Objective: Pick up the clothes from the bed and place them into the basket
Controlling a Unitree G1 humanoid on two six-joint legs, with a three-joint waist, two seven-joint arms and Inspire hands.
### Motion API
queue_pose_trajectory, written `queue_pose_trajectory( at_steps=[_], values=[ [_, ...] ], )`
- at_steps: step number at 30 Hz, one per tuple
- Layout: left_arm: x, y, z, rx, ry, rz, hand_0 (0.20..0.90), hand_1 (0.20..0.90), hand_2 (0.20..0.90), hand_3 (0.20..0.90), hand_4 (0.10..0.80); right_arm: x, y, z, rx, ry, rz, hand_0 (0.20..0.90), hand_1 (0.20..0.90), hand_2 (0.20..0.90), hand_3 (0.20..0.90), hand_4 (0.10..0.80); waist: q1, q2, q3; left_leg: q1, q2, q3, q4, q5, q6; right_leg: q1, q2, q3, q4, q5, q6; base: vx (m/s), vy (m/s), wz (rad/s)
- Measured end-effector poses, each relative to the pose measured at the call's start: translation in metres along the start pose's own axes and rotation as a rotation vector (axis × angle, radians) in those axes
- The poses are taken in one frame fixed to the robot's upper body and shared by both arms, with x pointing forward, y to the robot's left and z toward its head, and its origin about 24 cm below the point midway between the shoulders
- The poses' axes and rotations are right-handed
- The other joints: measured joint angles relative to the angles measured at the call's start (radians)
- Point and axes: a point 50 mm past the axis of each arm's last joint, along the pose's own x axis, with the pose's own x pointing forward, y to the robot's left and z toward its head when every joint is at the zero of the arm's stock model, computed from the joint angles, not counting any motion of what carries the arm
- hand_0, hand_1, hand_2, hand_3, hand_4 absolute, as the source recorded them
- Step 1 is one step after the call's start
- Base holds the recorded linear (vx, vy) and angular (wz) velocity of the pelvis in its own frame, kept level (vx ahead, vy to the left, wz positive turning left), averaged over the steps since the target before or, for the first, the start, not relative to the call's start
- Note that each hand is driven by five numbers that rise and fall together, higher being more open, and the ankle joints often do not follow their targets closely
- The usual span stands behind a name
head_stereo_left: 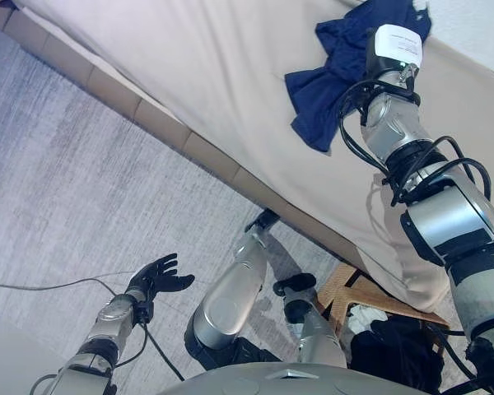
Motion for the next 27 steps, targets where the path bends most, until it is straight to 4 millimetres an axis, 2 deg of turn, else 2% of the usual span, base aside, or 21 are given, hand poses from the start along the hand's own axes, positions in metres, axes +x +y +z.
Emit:
queue_pose_trajectory(
  at_steps=[5, 6, 7, 8, 11, 13, 14, 17, 19, 21, 24, 25, 27],
  values=[
    [-0.001, -0.002, 0.004, 0.002, -0.039, -0.032, 0.9, 0.9, 0.9, 0.9, 0.8, 0.001, 0.01, -0.026, -0.081, 0.192, 0.201, 0.9, 0.9, 0.9, 0.9, 0.8, 0.016, 0.001, 0.0, -0.04, 0.0, -0.003, 0.019, -0.004, 0.005, -0.045, -0.012, -0.002, 0.06, -0.035, -0.007, 0.0, -0.002, 0.05],
    [-0.001, -0.002, 0.005, 0.004, -0.044, -0.04, 0.9, 0.9, 0.9, 0.9, 0.8, 0.0, 0.012, -0.029, -0.086, 0.208, 0.212, 0.827, 0.827, 0.827, 0.815, 0.715, 0.016, 0.001, 0.0, -0.055, 0.002, -0.007, 0.031, -0.004, 0.005, -0.058, -0.01, -0.003, 0.065, -0.038, -0.005, 0.0, 0.0, 0.0],
    [-0.001, -0.003, 0.005, 0.004, -0.047, -0.049, 0.9, 0.9, 0.9, 0.9, 0.8, 0.0, 0.014, -0.03, -0.091, 0.214, 0.221, 0.474, 0.474, 0.474, 0.403, 0.303, 0.015, 0.003, 0.001, -0.07, 0.006, -0.011, 0.038, -0.004, 0.005, -0.069, -0.003, -0.005, 0.066, -0.04, -0.007, -0.017, 0.015, -0.05],
    [-0.002, -0.004, 0.004, 0.004, -0.049, -0.055, 0.9, 0.9, 0.9, 0.9, 0.8, 0.0, 0.014, -0.029, -0.1, 0.212, 0.22, 0.3, 0.3, 0.3, 0.2, 0.1, 0.014, 0.004, 0.001, -0.083, 0.01, -0.012, 0.047, -0.004, 0.005, -0.079, 0.001, -0.005, 0.068, -0.041, -0.009, -0.019, 0.009, -0.05],
    [-0.004, -0.006, 0.004, 0.004, -0.07, -0.069, 0.9, 0.9, 0.9, 0.9, 0.8, 0.002, 0.006, -0.026, -0.095, 0.199, 0.151, 0.3, 0.3, 0.3, 0.2, 0.1, 0.013, 0.006, 0.0, -0.117, 0.012, -0.017, 0.064, -0.004, 0.005, -0.112, 0.001, -0.008, 0.09, -0.046, -0.015, -0.014, -0.003, 0.01],
    [-0.004, -0.007, 0.005, -0.009, -0.08, -0.068, 0.9, 0.9, 0.9, 0.9, 0.8, 0.005, -0.01, -0.015, -0.024, 0.153, 0.027, 0.3, 0.3, 0.3, 0.2, 0.1, 0.0, 0.012, 0.001, -0.146, 0.013, -0.025, 0.078, -0.003, 0.004, -0.135, 0.003, -0.017, 0.102, -0.049, -0.017, -0.074, -0.005, 0.03],
    [-0.005, -0.007, 0.004, -0.011, -0.08, -0.066, 0.9, 0.9, 0.9, 0.9, 0.8, 0.006, -0.018, -0.006, 0.032, 0.11, -0.032, 0.3, 0.3, 0.3, 0.2, 0.1, -0.006, 0.012, 0.001, -0.157, 0.016, -0.024, 0.086, -0.003, 0.004, -0.146, 0.004, -0.016, 0.108, -0.049, -0.017, -0.079, 0.002, -0.04],
    [-0.006, -0.007, -0.001, -0.034, -0.074, -0.05, 0.9, 0.9, 0.9, 0.9, 0.8, -0.007, -0.056, 0.049, 0.294, -0.183, -0.292, 0.3, 0.3, 0.3, 0.2, 0.1, -0.049, 0.014, 0.002, -0.178, 0.03, -0.002, 0.102, 0.001, 0.001, -0.176, 0.008, 0.003, 0.121, -0.049, -0.017, -0.045, -0.029, -0.2],
    [-0.006, -0.008, -0.001, -0.036, -0.087, -0.039, 0.9, 0.9, 0.9, 0.9, 0.8, -0.019, -0.076, 0.068, 0.395, -0.328, -0.419, 0.3, 0.3, 0.3, 0.2, 0.1, -0.059, 0.012, 0.003, -0.166, 0.042, 0.023, 0.103, 0.001, 0.001, -0.171, 0.012, 0.017, 0.114, -0.048, -0.017, -0.005, -0.065, -0.37],
    [-0.007, -0.007, -0.001, -0.035, -0.101, -0.021, 0.9, 0.9, 0.9, 0.9, 0.8, -0.035, -0.098, 0.08, 0.501, -0.466, -0.559, 0.3, 0.3, 0.3, 0.2, 0.1, -0.07, 0.011, 0.004, -0.124, 0.059, 0.05, 0.1, 0.002, 0.01, -0.138, 0.024, 0.044, 0.095, -0.046, -0.013, 0.03, -0.114, -0.42],
    [-0.008, -0.001, -0.008, -0.049, -0.074, 0.021, 0.9, 0.9, 0.9, 0.9, 0.8, -0.05, -0.117, 0.069, 0.612, -0.545, -0.665, 0.3, 0.3, 0.3, 0.2, 0.1, -0.097, 0.005, 0.008, 0.017, 0.083, 0.088, 0.046, -0.012, 0.011, -0.017, 0.05, 0.084, 0.029, -0.044, -0.016, 0.133, -0.113, -0.36],
    [-0.011, 0.003, -0.013, -0.051, -0.059, 0.039, 0.9, 0.9, 0.9, 0.9, 0.8, -0.053, -0.128, 0.06, 0.621, -0.55, -0.712, 0.3, 0.3, 0.3, 0.2, 0.1, -0.111, -0.001, 0.005, 0.082, 0.092, 0.099, 0.015, -0.013, 0.009, 0.038, 0.069, 0.102, -0.026, -0.036, -0.025, 0.139, -0.072, -0.31],
    [-0.015, 0.009, -0.018, -0.042, -0.042, 0.065, 0.9, 0.9, 0.9, 0.9, 0.8, -0.057, -0.146, 0.046, 0.634, -0.55, -0.78, 0.3, 0.3, 0.3, 0.2, 0.1, -0.138, -0.023, -0.009, 0.129, 0.099, 0.109, -0.019, -0.018, 0.002, 0.089, 0.098, 0.121, -0.109, -0.03, -0.024, 0.139, -0.036, -0.35]
  ],
)
